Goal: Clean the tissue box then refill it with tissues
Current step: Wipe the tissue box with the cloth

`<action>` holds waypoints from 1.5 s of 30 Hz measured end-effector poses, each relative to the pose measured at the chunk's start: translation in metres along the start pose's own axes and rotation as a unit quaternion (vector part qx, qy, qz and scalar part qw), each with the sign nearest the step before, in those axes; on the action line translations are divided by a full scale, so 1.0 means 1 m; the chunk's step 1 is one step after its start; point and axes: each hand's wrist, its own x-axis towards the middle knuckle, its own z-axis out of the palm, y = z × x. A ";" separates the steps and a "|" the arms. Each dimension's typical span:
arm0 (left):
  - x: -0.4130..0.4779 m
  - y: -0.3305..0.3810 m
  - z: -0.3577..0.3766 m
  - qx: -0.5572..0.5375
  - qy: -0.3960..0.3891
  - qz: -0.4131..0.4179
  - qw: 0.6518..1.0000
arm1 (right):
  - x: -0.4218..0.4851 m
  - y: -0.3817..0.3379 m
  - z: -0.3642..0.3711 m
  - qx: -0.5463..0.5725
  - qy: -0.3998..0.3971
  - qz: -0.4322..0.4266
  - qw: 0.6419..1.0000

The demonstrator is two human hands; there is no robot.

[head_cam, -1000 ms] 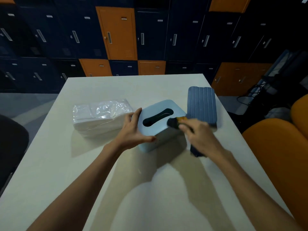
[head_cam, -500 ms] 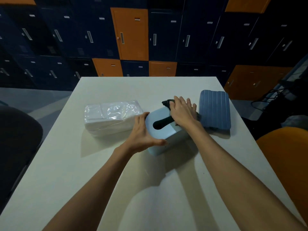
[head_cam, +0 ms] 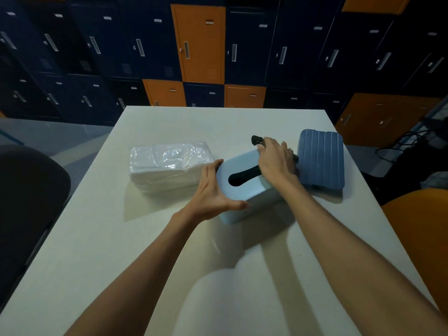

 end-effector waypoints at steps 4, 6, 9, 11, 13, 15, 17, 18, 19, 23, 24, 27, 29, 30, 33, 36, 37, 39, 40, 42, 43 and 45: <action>-0.003 -0.002 0.004 -0.053 0.016 -0.011 0.998 | -0.033 -0.019 0.002 0.041 -0.082 -0.176 0.980; -0.007 -0.006 0.010 -0.079 0.033 -0.016 0.996 | -0.041 -0.011 -0.007 0.072 -0.150 -0.237 0.957; -0.012 -0.013 0.018 -0.113 0.054 -0.023 0.992 | -0.028 0.012 -0.015 0.106 -0.164 -0.231 0.953; -0.011 -0.015 0.021 -0.118 0.065 -0.024 0.991 | -0.014 0.018 -0.014 0.107 -0.112 -0.166 0.974; -0.010 -0.017 0.023 -0.130 0.073 -0.027 0.988 | -0.008 0.008 -0.008 0.069 -0.065 -0.105 0.990; -0.009 -0.019 0.025 -0.140 0.081 -0.023 0.987 | -0.011 -0.008 0.000 0.028 -0.057 -0.083 0.995; -0.008 -0.020 0.027 -0.150 0.084 -0.021 0.985 | -0.022 -0.022 0.003 0.018 -0.077 -0.118 0.990; -0.008 -0.021 0.027 -0.158 0.085 -0.019 0.984 | -0.030 -0.027 0.003 0.021 -0.094 -0.152 0.984; -0.007 -0.021 0.028 -0.161 0.086 -0.016 0.983 | -0.038 -0.031 0.001 0.029 -0.116 -0.189 0.975; -0.008 -0.024 0.029 -0.158 0.094 0.012 0.983 | -0.061 -0.025 -0.010 0.067 -0.206 -0.290 0.932; -0.007 -0.026 0.030 -0.160 0.094 0.012 0.983 | -0.061 -0.020 -0.012 0.073 -0.213 -0.298 0.928; -0.006 -0.028 0.028 -0.119 0.095 0.017 0.988 | -0.049 -0.017 -0.013 0.066 -0.176 -0.271 0.944; -0.004 -0.030 0.025 -0.107 0.095 0.016 0.990 | -0.039 -0.031 -0.004 0.035 -0.146 -0.218 0.964; -0.005 -0.028 0.024 -0.098 0.089 0.017 0.991 | -0.037 -0.039 0.002 0.013 -0.135 -0.193 0.972; -0.006 -0.027 0.025 -0.102 0.079 0.022 0.991 | -0.045 -0.058 0.013 -0.012 -0.129 -0.202 0.971; -0.004 -0.037 0.022 -0.049 -0.011 0.064 0.997 | -0.069 -0.052 0.001 0.071 -0.178 -0.259 0.947; -0.008 -0.035 0.021 -0.011 -0.009 0.055 0.998 | -0.074 -0.044 -0.005 0.102 -0.200 -0.269 0.937; -0.008 -0.036 0.016 -0.070 0.034 0.090 0.993 | -0.077 -0.021 -0.016 0.132 -0.223 -0.294 0.920; -0.008 -0.037 0.018 -0.059 0.057 0.068 0.994 | -0.074 -0.008 -0.019 0.131 -0.212 -0.299 0.921; -0.010 -0.032 0.019 -0.127 0.059 0.013 0.990 | -0.062 0.018 -0.020 0.109 -0.154 -0.275 0.943; -0.011 -0.023 0.020 -0.145 0.072 0.007 0.987 | -0.055 0.025 -0.019 0.093 -0.122 -0.247 0.957; -0.009 -0.021 0.021 -0.167 0.080 0.007 0.983 | -0.050 0.023 -0.012 0.056 -0.061 -0.174 0.981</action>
